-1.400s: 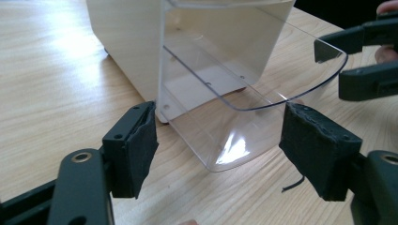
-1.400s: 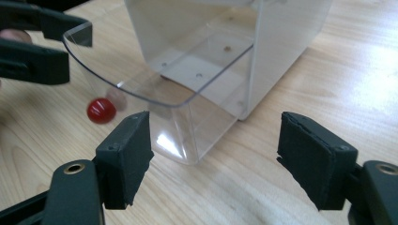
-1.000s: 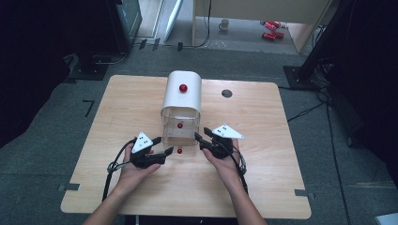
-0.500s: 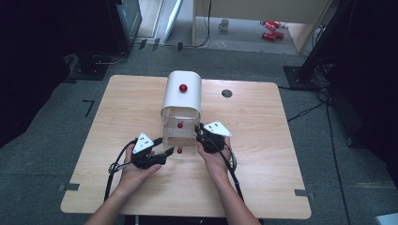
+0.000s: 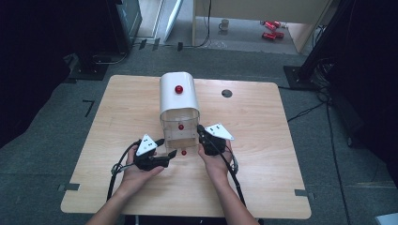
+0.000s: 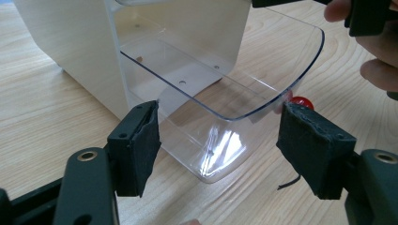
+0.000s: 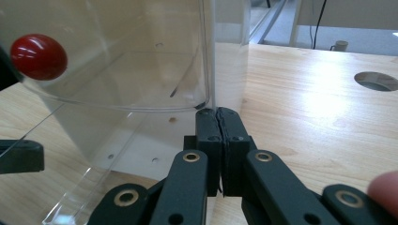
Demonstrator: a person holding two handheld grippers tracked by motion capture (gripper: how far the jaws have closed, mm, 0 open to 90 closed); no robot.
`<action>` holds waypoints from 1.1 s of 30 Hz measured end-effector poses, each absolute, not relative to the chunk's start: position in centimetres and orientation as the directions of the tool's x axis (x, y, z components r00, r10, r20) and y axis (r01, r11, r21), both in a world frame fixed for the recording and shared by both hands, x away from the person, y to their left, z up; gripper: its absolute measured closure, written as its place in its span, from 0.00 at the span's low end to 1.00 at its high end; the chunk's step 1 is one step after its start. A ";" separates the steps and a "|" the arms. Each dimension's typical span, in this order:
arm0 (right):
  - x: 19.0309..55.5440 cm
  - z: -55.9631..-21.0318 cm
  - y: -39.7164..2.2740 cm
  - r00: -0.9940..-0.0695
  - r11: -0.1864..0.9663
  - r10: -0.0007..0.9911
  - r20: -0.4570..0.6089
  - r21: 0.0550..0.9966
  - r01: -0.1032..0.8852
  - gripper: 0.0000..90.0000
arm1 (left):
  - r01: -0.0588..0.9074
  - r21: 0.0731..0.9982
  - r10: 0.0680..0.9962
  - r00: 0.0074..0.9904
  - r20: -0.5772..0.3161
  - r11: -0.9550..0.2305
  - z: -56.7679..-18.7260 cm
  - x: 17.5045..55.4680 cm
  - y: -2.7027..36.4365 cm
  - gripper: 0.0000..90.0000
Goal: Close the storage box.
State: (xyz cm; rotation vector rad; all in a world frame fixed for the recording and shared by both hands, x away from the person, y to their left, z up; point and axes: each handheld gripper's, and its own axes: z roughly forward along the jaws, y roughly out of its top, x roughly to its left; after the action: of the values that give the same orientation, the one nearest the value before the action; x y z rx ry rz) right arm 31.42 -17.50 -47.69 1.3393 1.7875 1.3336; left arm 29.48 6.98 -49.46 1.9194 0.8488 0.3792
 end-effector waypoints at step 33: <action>32.9 -40.6 -16.0 -0.338 -0.025 0.935 0.109 0.970 0.244 0.82 | 0.414 0.867 0.720 0.687 -0.099 -0.275 -49.9 29.5 7.7 0.40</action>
State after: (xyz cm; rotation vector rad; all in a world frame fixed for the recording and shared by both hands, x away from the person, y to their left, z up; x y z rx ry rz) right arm 32.93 -16.03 -40.62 1.2490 1.6243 1.4039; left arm 29.53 7.66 -49.93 1.9088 0.8841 0.3884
